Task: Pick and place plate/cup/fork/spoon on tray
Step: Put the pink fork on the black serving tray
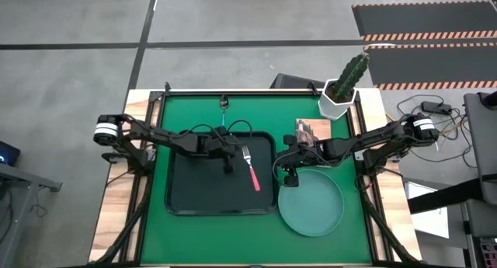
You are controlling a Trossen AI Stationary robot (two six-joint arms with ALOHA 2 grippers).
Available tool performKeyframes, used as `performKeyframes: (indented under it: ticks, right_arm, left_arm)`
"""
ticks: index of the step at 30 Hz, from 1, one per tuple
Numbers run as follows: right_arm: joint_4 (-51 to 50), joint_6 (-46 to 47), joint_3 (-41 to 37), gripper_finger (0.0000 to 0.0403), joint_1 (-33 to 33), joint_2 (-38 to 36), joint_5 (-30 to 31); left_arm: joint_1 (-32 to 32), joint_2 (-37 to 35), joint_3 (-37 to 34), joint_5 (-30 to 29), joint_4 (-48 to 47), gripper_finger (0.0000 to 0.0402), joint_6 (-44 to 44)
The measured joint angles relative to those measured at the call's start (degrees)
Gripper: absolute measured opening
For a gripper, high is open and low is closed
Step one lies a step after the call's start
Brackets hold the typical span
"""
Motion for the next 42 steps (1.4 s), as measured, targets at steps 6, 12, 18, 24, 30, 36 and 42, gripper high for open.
performKeyframes:
  ticks: [6,12,18,24,30,36,42]
  right_arm:
    - [0.02,-0.02,0.0,0.0027,0.0,0.0,0.0]
    - [0.05,-0.04,0.0,0.0027,0.0,0.0,0.0]
    - [0.04,-0.07,0.0,0.0027,-0.02,0.0,0.0]
    - [0.01,-0.06,0.0,0.0027,0.0,0.0,0.0]
    - [0.02,-0.11,0.0,0.0027,0.0,0.0,0.0]
    - [0.02,-0.09,0.0,0.0027,0.0,-0.02,0.0]
    - [0.0,-0.11,0.0,0.0027,-0.01,-0.02,0.0]
  left_arm:
    - [0.07,1.83,-1.43,0.01,2.13,0.0,-0.14]
    - [0.07,6.13,-1.13,0.03,10.25,0.0,0.07]
    - [0.07,9.0,-0.42,0.01,11.79,0.0,0.02]
    - [0.07,10.78,0.92,0.1,15.24,0.0,0.09]
    - [0.07,11.25,0.99,0.58,16.51,0.0,0.1]
    - [0.05,11.06,0.99,0.58,15.24,0.0,0.51]
    - [0.24,9.02,0.8,0.39,13.42,0.0,0.62]
